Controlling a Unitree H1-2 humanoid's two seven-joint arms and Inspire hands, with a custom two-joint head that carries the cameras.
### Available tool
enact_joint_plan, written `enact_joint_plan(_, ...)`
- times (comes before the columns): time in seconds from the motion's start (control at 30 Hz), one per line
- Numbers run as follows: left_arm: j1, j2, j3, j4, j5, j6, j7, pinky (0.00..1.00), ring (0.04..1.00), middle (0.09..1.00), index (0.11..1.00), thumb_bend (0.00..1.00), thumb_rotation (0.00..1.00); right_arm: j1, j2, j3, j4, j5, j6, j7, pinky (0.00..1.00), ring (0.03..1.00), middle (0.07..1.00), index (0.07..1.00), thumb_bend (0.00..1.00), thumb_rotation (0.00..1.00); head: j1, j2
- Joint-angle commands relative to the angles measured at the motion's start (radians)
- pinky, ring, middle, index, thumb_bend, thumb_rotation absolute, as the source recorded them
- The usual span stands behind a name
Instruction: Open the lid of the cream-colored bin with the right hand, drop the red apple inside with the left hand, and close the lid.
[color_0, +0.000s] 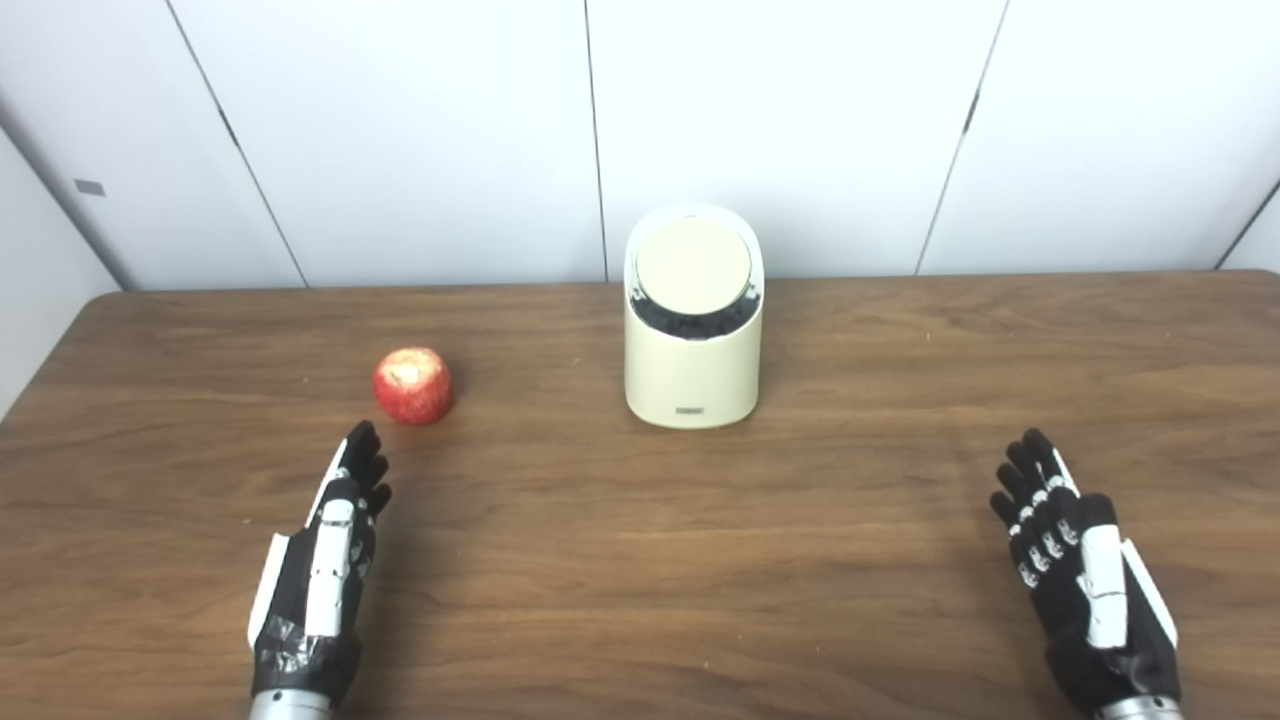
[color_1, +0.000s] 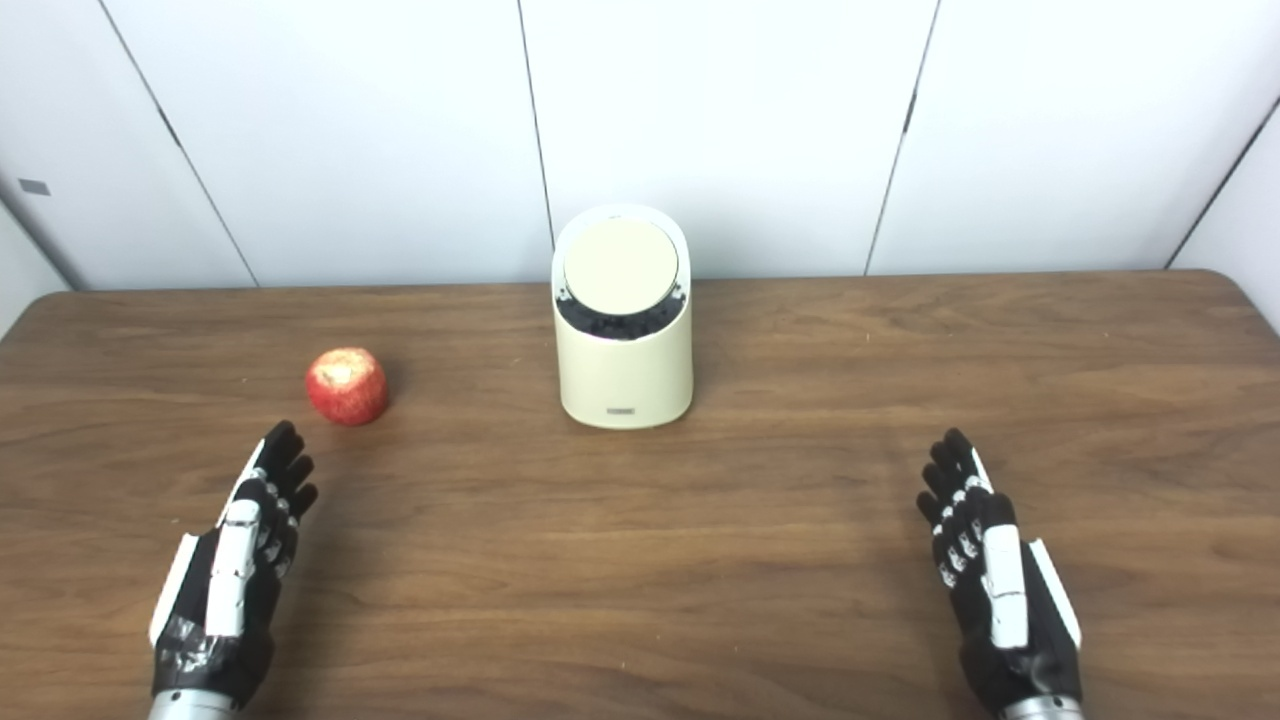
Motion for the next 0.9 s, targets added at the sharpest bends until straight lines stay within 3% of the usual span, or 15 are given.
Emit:
enact_joint_plan(0.0,0.098,0.011,-0.007,-0.016,-0.012,-0.047,-0.005,1.0,1.0,1.0,1.0,0.25,1.0,-0.01,-0.005,-0.005,-0.021,0.008,-0.047,0.009,1.0,1.0,1.0,1.0,0.54,1.0,0.0,0.001)
enact_joint_plan(0.37,0.099,0.013,-0.012,-0.024,0.001,-0.037,-0.002,1.0,1.0,1.0,1.0,0.26,1.0,-0.009,-0.005,-0.004,-0.02,0.001,-0.053,0.012,1.0,1.0,1.0,1.0,0.57,1.0,-0.002,0.002)
enact_joint_plan(0.53,0.09,0.011,-0.013,-0.007,0.002,-0.048,-0.001,1.0,1.0,1.0,1.0,0.25,1.0,-0.028,-0.004,-0.005,0.001,0.0,-0.063,0.012,1.0,1.0,1.0,1.0,0.57,0.93,-0.001,-0.008)
enact_joint_plan(0.7,0.076,0.004,-0.018,0.029,-0.001,-0.069,0.0,1.0,1.0,1.0,1.0,0.25,0.99,-0.106,0.004,0.0,0.04,-0.021,-0.072,-0.002,1.0,1.0,1.0,0.996,0.56,0.8,-0.001,-0.043)
enact_joint_plan(0.87,0.063,-0.001,-0.035,0.057,0.036,-0.085,0.013,1.0,1.0,1.0,1.0,0.24,0.98,-0.22,-0.021,0.022,0.086,-0.184,-0.08,-0.047,0.97,0.982,0.983,0.984,0.68,0.8,0.003,-0.074)
